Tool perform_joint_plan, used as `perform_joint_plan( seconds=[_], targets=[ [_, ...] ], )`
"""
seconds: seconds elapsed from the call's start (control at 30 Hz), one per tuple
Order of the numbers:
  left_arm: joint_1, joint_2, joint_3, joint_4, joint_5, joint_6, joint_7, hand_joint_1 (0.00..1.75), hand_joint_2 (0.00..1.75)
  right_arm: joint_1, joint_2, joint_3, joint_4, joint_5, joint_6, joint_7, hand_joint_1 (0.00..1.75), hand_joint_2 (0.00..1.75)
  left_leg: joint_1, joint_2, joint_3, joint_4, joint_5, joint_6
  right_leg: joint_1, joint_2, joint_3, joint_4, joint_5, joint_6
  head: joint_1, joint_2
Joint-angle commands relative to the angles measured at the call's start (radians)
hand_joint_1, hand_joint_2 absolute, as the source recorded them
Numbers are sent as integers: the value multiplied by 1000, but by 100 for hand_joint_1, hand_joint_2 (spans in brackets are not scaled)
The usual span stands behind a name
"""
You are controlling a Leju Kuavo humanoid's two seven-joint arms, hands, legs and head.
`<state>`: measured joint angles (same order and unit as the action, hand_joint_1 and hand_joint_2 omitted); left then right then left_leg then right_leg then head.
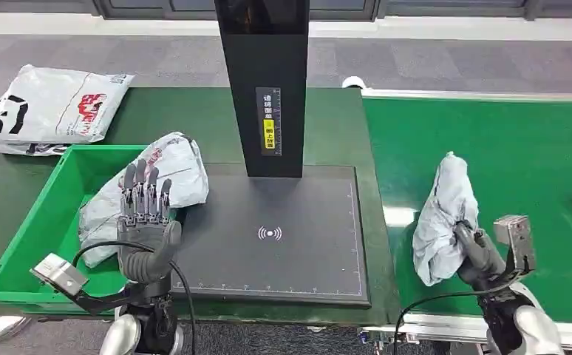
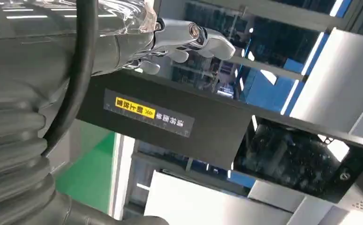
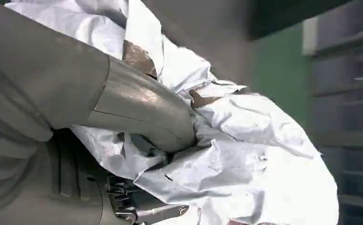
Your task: Moved the parcel from conveyor to table for the left to box.
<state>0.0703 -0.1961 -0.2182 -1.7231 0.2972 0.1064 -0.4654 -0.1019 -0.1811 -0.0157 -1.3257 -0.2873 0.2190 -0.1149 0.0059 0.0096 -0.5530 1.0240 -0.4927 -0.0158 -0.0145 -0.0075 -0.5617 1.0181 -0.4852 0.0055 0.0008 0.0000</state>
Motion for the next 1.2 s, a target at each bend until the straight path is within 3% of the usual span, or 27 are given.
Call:
perform_joint_plan(
  seconds=[0.03, 0.33, 0.53, 0.7, 0.93, 1.03, 1.2],
  targets=[
    [8, 3, 37, 38, 4, 15, -9, 0, 175, 34, 169, -98, -168, 19, -26, -32, 175, 175, 1, 1, 0, -2, 1, 0, 1, 2, -1, -2, 2, -1, 0, 0],
    [13, 8, 38, 36, 5, 16, -12, 0, 175, 34, 166, -97, -163, 22, -28, -37, 175, 175, 0, 0, -2, -2, 2, 0, 0, 1, -2, -3, 2, -1, 0, 0],
    [38, 11, 36, 29, 19, 28, -25, 0, 175, 26, 190, -97, -196, 15, -80, -117, 175, 175, 0, 1, -2, -3, 2, 0, 0, 2, -2, -3, 2, -1, 0, 0],
    [38, 12, 16, 31, 23, 22, -25, 0, 175, -102, 204, 107, -76, 117, -142, -106, 175, 175, -1, 6, -2, -2, 1, 0, 0, 7, -4, -2, 3, -1, 0, 0],
    [-1, 9, -2, 37, 22, 67, 4, 0, 175, -279, 262, 556, 163, 152, 42, -47, 175, 175, 1, 14, -10, -3, 1, -1, 2, 14, -6, -1, 5, -2, 0, 0],
    [-5, 9, -3, 41, 30, 109, -8, 0, 175, -284, 269, 683, 198, 129, 59, -46, 175, 175, 1, 7, -5, -2, 3, -3, 2, 8, -7, 0, 3, -2, 0, 0],
    [-10, 5, -6, 42, 31, 135, -12, 0, 175, -220, 270, 757, 169, 121, 62, -50, 175, 175, 2, 2, -2, -7, 7, -4, 5, 4, -4, -6, 6, -4, 0, 0]
  ],
)
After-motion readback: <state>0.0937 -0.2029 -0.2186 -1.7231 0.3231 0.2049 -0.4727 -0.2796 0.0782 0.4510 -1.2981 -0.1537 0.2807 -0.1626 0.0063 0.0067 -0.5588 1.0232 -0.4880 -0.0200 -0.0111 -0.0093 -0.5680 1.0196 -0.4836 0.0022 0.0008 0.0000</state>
